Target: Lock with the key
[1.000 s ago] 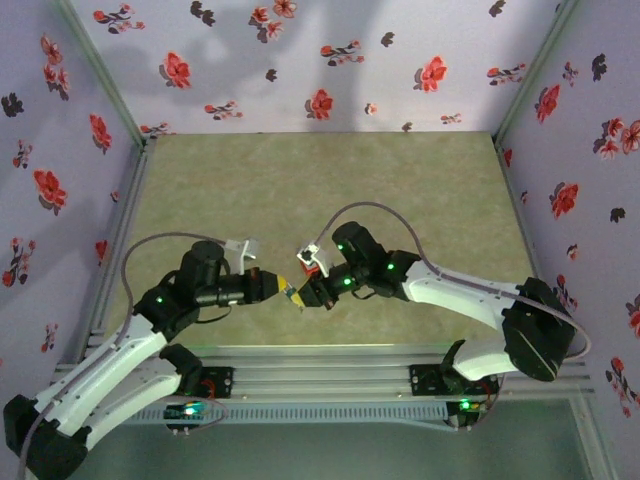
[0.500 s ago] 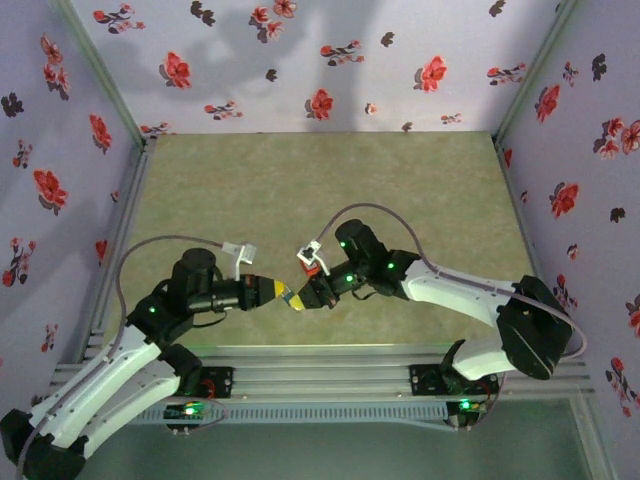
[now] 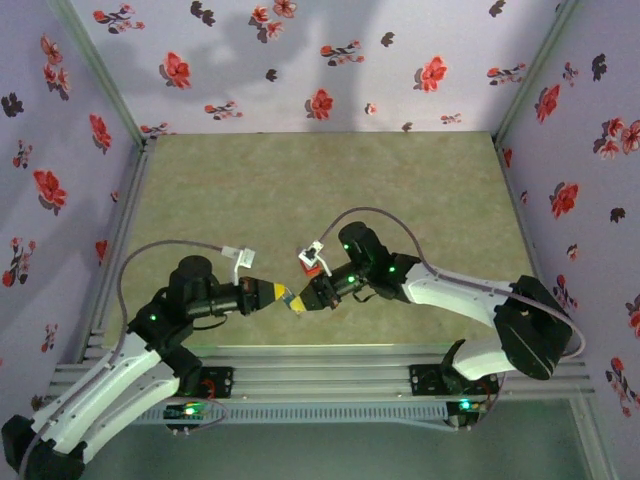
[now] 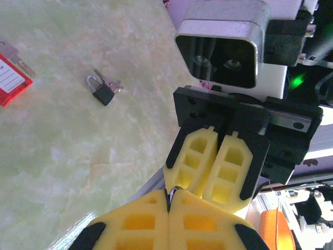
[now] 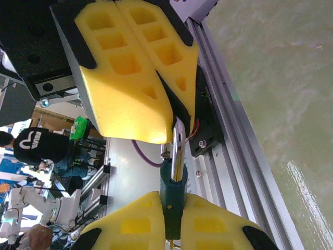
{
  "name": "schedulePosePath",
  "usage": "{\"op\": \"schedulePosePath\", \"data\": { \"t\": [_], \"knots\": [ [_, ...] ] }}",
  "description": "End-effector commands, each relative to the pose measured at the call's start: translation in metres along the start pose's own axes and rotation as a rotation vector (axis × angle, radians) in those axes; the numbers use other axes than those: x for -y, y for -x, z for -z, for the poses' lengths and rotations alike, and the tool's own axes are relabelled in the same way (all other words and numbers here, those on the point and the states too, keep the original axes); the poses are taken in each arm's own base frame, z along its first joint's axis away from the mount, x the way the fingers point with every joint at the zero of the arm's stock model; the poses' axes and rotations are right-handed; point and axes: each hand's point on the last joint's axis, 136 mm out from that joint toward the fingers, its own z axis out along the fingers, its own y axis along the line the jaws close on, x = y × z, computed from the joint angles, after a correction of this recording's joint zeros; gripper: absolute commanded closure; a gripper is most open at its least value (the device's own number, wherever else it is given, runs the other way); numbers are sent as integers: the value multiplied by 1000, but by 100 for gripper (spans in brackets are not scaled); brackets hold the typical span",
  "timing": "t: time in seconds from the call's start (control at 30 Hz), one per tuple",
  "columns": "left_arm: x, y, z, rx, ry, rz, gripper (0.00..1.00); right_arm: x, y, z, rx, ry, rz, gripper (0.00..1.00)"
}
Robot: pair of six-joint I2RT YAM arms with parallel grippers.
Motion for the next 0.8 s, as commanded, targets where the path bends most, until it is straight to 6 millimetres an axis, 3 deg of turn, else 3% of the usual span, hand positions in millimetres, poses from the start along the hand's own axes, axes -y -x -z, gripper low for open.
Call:
{"op": "schedulePosePath", "data": {
  "t": [0.0,0.37,0.53,0.77],
  "knots": [
    [-30,-5,-3,15,96,-4,100,-63,8,8,-6,215,207,100],
    [-29,-14,-7,21,51,-17,100,-58,18,9,34,191,201,100],
    [-22,-20,-10,4,17,-19,100,-46,32,12,87,149,178,100],
    [-13,-31,-15,-15,-35,-25,100,-49,49,20,151,167,174,100]
  ]
}}
